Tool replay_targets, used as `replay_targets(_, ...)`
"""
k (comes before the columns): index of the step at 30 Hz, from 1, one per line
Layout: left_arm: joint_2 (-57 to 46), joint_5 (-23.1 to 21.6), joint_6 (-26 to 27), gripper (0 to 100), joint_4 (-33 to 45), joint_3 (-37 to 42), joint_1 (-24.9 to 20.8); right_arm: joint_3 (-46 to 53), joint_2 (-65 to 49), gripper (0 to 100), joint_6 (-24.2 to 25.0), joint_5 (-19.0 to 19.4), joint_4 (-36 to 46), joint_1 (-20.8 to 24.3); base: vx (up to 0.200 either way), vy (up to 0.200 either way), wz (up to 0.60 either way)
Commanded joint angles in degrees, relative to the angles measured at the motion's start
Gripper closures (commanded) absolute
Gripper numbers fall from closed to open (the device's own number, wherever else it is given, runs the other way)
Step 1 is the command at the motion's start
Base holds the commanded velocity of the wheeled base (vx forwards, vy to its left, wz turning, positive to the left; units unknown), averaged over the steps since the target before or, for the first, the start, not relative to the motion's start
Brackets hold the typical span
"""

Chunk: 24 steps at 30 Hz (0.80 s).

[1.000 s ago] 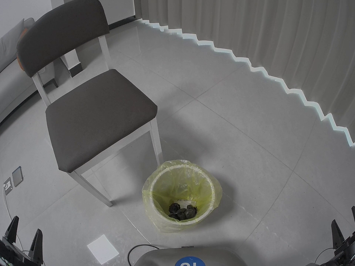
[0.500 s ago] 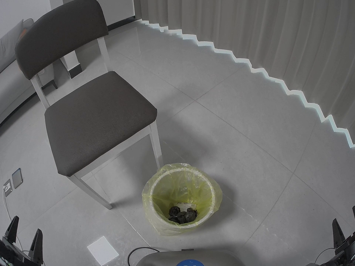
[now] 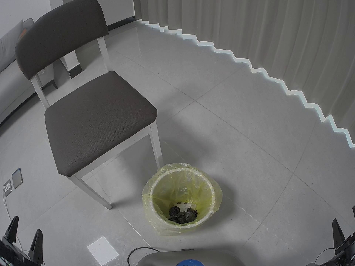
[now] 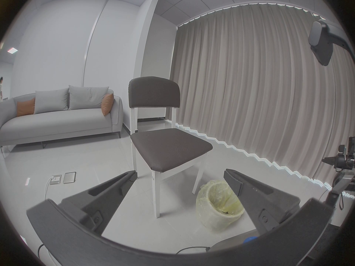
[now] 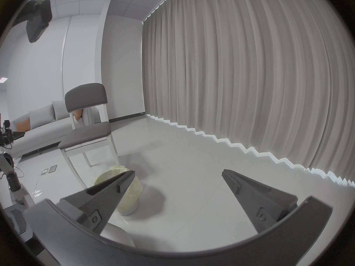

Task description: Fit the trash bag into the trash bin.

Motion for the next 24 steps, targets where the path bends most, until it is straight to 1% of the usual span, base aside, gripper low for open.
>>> replay_targets(1, -0.79, 0.01, 0.06, 0, -0.02, 0.84, 0.01, 1.01, -0.73, 0, -0.20, 0.00, -0.02, 0.02, 0.000, 0.000, 0.00)
replay_targets(14, -0.79, 0.01, 0.06, 0, -0.02, 0.84, 0.01, 0.92, -0.73, 0, -0.99, 0.09, 0.16, 0.02, 0.000, 0.000, 0.00)
replay_targets(17, -0.79, 0.01, -0.03, 0, -0.02, 0.84, 0.01, 0.92, -0.73, 0, -1.78, 1.93, 0.16, 0.02, 0.000, 0.000, 0.00)
replay_targets(24, -0.79, 0.01, -0.03, 0, -0.02, 0.84, 0.01, 0.92, -0.82, 0, -1.78, 1.93, 0.16, 0.02, 0.000, 0.000, 0.00)
